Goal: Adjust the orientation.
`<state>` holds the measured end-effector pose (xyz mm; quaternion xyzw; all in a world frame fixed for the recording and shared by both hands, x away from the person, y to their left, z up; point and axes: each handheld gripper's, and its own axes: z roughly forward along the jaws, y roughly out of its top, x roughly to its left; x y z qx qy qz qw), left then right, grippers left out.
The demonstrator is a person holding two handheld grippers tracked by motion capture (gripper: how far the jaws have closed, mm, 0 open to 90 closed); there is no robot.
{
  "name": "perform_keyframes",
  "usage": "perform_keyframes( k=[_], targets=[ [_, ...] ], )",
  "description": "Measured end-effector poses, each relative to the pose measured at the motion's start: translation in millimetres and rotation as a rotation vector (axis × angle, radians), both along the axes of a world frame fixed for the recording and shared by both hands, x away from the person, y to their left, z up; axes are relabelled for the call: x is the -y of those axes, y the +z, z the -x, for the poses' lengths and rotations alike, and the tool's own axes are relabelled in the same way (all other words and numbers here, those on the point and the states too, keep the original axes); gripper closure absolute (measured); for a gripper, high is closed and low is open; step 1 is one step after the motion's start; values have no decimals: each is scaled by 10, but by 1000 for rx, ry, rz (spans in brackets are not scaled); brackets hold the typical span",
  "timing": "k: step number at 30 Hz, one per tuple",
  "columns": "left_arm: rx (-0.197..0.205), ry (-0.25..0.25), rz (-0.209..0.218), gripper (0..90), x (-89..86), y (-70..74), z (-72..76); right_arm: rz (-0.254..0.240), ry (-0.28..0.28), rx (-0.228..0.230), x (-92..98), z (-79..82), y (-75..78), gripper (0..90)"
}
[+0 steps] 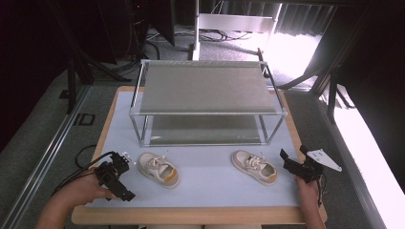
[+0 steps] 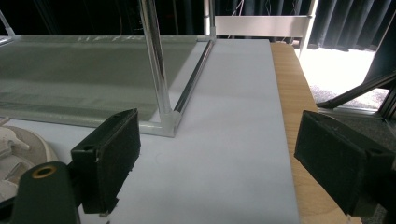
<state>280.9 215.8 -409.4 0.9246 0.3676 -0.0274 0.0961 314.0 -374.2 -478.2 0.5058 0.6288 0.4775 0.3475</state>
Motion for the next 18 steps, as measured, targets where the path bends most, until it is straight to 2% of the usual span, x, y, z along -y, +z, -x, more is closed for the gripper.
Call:
perform_keyframes(
  k=[10,14,18],
  targets=[
    [19,-44,8,34,245,153,-45,-2,3,0,3,0,0,139],
    [25,-81,17,34,378,220,-73,-2,3,0,3,0,0,139],
    [26,-103,0,34,514,257,-119,-1,4,0,3,0,0,139]
  ],
)
